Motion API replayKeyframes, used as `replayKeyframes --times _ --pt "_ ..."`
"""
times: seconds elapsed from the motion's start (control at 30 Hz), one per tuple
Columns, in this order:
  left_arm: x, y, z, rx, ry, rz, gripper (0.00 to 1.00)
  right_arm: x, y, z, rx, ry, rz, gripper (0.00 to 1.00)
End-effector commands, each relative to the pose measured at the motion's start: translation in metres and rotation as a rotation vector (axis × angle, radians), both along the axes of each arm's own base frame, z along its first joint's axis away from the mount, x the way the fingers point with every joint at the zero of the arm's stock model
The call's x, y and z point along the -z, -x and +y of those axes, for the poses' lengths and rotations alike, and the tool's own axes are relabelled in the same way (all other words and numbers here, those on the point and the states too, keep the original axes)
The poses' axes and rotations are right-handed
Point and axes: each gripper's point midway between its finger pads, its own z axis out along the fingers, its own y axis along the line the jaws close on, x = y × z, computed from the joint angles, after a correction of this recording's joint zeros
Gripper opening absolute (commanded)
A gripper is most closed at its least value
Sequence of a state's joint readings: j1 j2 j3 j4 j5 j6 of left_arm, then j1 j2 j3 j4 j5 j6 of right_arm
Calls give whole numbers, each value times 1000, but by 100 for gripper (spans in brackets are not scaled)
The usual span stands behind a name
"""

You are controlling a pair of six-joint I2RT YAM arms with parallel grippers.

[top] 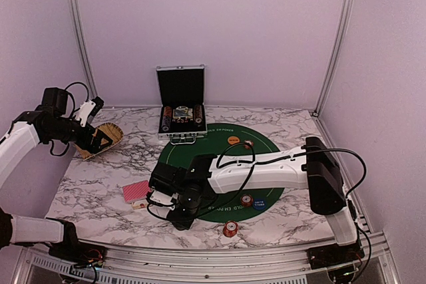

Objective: Distribute texas hold em gaming equipment

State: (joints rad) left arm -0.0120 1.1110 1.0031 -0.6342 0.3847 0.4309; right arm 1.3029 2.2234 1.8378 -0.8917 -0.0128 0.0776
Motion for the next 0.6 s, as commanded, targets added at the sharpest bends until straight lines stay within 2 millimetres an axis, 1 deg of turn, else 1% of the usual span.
replayKeyframes --times 0.0,0.07,0.23,0.37,0.47,0.57 --pt "-11 3 0 2 2 -14 99 -22 -7 5 18 -45 -56 22" --pt "-11 3 0 2 3 -16 99 -29 -10 5 29 -57 -68 17" --pt "-12 3 1 0 5 -16 99 -51 -19 4 59 -102 -77 12" --pt "-13 3 1 0 4 -19 99 -68 -29 3 92 -144 -71 9" --pt "-12 4 1 0 1 -15 99 -79 -40 0 122 -172 -67 8" --pt "-11 4 1 0 3 -13 99 -84 -56 -6 162 -181 -74 7"
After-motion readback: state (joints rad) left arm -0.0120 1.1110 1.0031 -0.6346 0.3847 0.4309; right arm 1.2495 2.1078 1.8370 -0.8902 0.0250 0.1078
